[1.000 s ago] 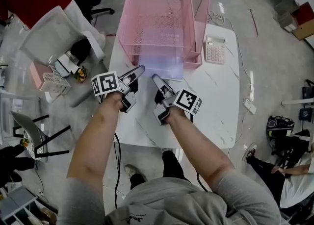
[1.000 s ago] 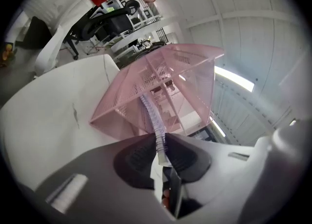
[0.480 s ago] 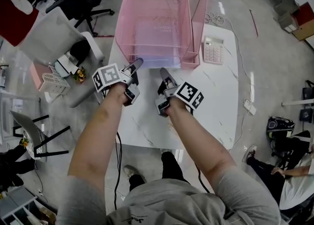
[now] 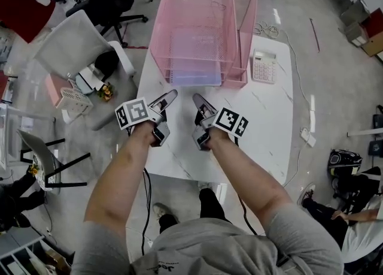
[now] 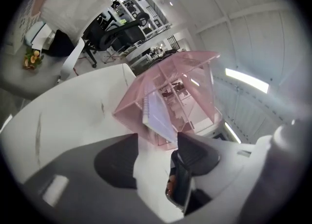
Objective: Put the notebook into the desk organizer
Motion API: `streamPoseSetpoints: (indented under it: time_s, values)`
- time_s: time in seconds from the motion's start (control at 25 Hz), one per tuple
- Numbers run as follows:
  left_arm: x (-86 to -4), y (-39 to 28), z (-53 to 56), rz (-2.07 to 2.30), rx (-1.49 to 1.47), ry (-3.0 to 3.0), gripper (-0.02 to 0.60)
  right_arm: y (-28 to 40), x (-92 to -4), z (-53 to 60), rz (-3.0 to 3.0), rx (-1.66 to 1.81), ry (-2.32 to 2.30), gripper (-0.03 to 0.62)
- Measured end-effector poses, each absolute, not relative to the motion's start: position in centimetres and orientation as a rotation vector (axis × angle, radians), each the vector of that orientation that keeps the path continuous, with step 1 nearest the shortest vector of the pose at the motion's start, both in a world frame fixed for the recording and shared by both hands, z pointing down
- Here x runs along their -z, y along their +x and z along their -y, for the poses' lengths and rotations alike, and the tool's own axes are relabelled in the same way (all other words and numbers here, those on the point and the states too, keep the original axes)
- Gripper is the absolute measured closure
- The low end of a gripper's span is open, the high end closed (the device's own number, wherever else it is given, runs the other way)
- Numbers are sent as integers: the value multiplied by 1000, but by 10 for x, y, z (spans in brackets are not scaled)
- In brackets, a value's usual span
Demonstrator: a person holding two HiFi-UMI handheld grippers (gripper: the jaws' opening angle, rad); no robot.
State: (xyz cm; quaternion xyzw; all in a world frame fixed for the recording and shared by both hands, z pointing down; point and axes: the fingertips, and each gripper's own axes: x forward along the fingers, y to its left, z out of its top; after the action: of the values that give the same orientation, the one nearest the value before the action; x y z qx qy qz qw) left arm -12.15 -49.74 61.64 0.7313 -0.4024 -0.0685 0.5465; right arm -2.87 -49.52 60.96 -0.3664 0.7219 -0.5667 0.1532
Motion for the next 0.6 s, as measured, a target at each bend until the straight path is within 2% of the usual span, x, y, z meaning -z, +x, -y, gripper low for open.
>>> streamPoseSetpoints:
  time_s: [0.12, 0.36, 0.6]
  values:
    - [-594, -124, 461, 967, 126, 1863, 295, -36, -593, 469, -2240, 1579, -949, 583]
    - [-523, -164, 385, 1057, 280, 1991, 356, -41, -530, 430, -2560, 1321, -797, 583]
    - [-471, -231, 289, 1285, 218, 2170, 427, -77, -457, 378, -2794, 1016, -692, 585]
